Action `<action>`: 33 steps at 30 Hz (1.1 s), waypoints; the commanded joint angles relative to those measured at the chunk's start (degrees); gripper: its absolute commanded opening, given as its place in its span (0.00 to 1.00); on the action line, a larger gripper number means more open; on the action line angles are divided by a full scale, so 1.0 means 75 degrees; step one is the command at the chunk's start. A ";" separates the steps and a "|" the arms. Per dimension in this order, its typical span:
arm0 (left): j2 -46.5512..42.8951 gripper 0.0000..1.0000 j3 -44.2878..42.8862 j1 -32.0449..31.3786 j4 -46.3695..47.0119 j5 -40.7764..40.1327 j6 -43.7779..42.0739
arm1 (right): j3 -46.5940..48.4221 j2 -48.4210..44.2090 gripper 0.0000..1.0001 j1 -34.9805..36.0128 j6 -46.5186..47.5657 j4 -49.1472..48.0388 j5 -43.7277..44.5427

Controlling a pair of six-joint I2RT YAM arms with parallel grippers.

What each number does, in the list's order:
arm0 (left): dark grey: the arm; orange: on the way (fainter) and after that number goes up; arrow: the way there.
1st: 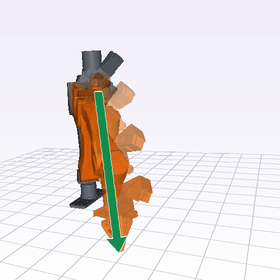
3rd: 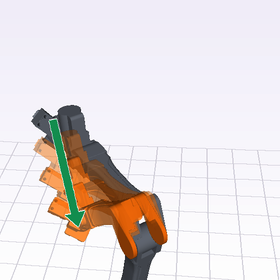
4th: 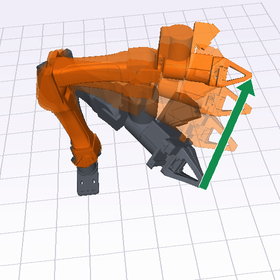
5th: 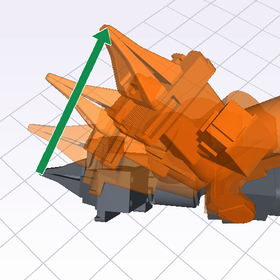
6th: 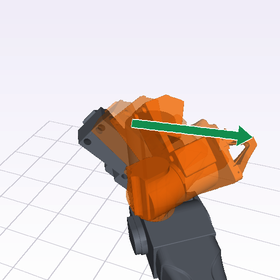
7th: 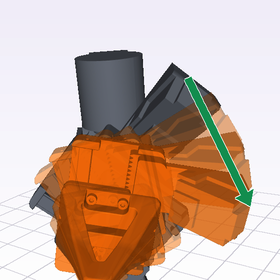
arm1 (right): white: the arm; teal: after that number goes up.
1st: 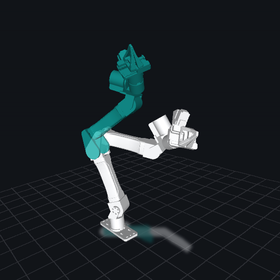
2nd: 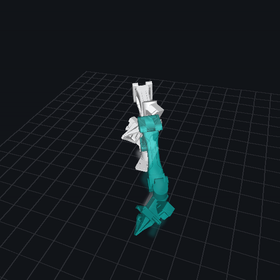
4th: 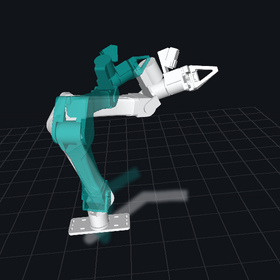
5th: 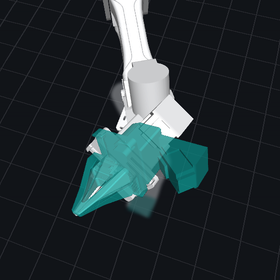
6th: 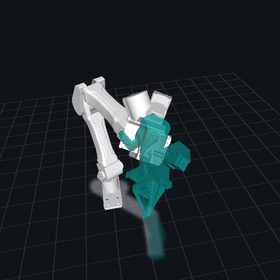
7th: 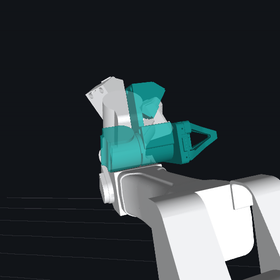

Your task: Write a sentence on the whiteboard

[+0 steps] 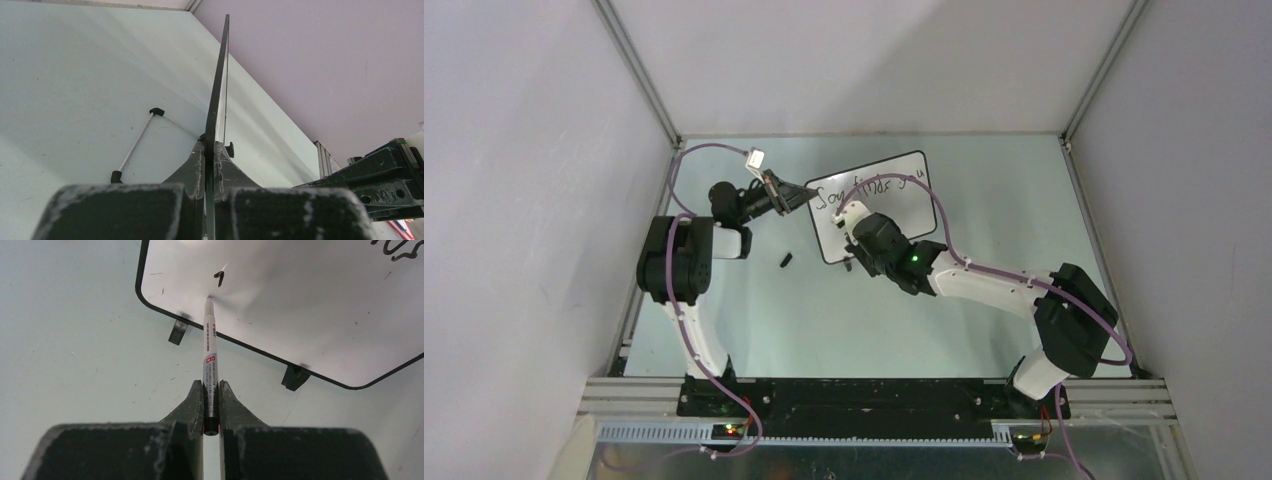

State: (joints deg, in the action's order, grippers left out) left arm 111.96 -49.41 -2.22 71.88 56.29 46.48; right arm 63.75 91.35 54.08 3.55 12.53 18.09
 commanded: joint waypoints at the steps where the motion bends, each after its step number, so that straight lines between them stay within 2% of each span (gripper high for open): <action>1: -0.0233 0.00 0.0062 0.0085 0.0256 0.0063 -0.0330 | 0.0037 -0.0148 0.00 -0.0136 0.0087 -0.0334 -0.0039; 33: -0.0213 0.00 0.0024 0.0085 0.0250 0.0063 -0.0315 | 0.0275 -0.0086 0.00 -0.0161 0.0225 -0.0733 0.0164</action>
State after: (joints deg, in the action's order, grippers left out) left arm 111.96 -49.41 -2.22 71.88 56.29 46.50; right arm 63.77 91.39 52.77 4.64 10.31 17.65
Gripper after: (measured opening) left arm 0.034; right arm 0.090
